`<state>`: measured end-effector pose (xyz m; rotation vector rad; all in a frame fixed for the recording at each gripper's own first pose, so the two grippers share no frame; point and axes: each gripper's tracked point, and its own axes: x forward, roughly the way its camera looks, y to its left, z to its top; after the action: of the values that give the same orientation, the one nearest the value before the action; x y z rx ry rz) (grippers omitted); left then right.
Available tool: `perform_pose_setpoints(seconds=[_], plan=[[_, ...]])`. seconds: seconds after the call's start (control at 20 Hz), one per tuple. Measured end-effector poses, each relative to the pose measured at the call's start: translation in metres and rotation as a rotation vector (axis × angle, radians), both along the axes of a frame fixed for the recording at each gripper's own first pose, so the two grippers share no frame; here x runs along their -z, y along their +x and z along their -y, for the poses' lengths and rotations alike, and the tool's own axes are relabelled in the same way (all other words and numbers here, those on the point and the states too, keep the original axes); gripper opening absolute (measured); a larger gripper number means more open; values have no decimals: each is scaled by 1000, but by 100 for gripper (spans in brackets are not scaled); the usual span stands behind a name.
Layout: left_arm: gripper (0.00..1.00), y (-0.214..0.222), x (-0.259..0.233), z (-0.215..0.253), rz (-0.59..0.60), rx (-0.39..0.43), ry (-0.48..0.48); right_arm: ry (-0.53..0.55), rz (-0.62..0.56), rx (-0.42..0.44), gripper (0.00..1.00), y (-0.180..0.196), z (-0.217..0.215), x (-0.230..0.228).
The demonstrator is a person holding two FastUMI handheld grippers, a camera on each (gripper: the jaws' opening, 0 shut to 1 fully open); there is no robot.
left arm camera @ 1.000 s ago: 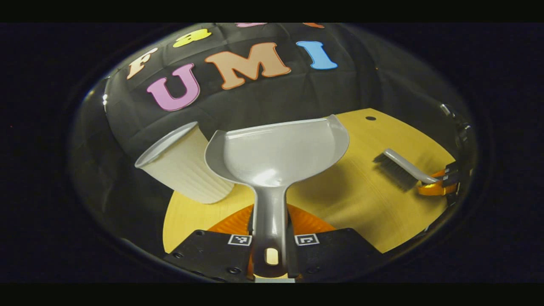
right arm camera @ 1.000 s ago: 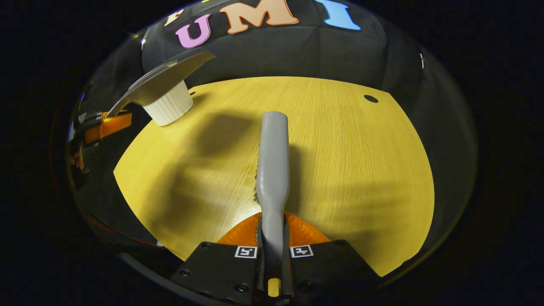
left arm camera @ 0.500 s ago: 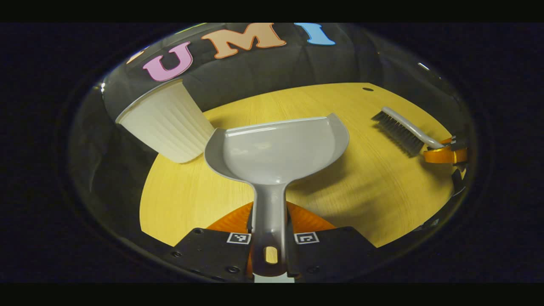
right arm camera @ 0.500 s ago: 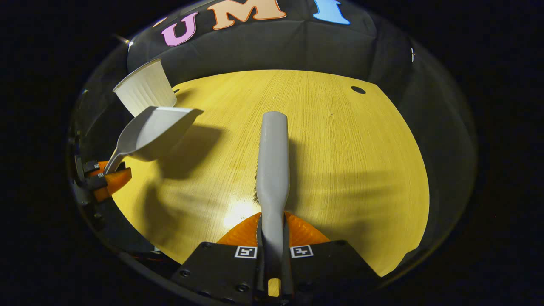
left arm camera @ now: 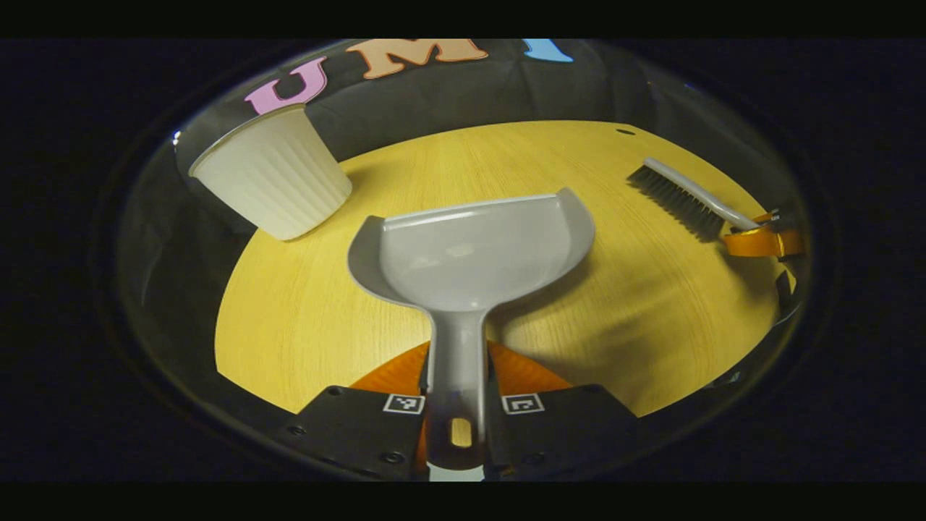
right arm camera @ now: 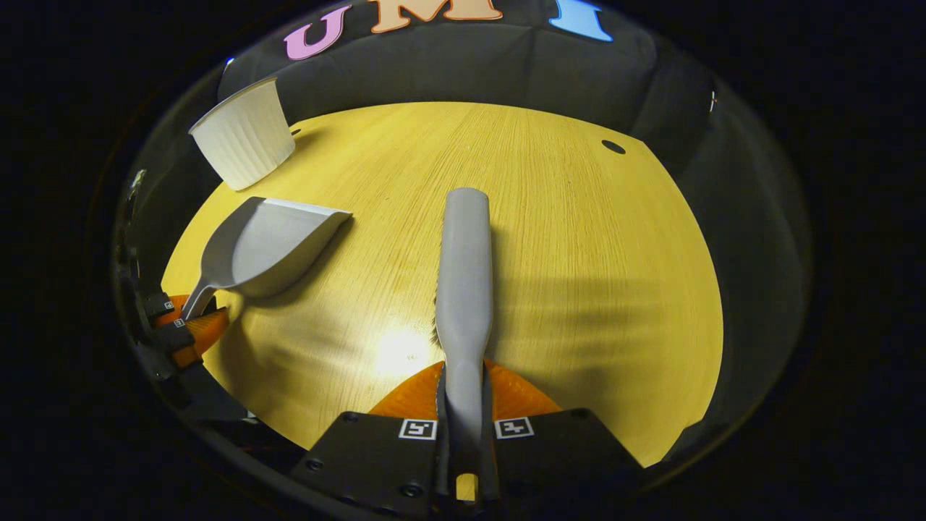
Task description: Pick up the small broom and dustpan from the desktop, sweep the trash into the dustpan with the broom, and then empty the trash into the garbage bin.
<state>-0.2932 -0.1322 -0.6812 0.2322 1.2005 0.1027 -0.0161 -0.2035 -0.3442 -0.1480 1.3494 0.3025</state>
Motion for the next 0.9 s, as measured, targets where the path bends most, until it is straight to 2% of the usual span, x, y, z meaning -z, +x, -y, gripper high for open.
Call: perform_pose_setpoints(seconds=[0.3,0.35,0.4,0.45,0.5,0.55,0.6,0.65,0.75,0.9], plan=[[34,1,-1,5,19,-22,-19,-17,-5,-30,25,-4,-2,-6],[43,0,-2,7,27,-19,-16,-11,4,-34,47,-5,-2,-11],[63,2,-6,8,45,-15,-12,-6,13,-40,64,-5,-3,-17],[90,5,-11,8,70,-14,7,1,29,-44,80,-1,-5,-22],[94,8,-19,7,103,-13,27,4,59,-46,85,4,-5,-28],[94,14,-31,4,152,-21,60,14,96,-44,95,9,-4,-36],[100,22,-49,0,216,-38,96,42,142,-43,95,16,-6,-48],[95,32,-72,-3,293,-60,130,102,219,-42,95,27,-13,-68],[95,55,-136,0,486,-91,179,237,444,-33,95,57,-23,-121],[93,87,-233,32,765,-63,163,363,780,-17,94,94,-33,-217]])
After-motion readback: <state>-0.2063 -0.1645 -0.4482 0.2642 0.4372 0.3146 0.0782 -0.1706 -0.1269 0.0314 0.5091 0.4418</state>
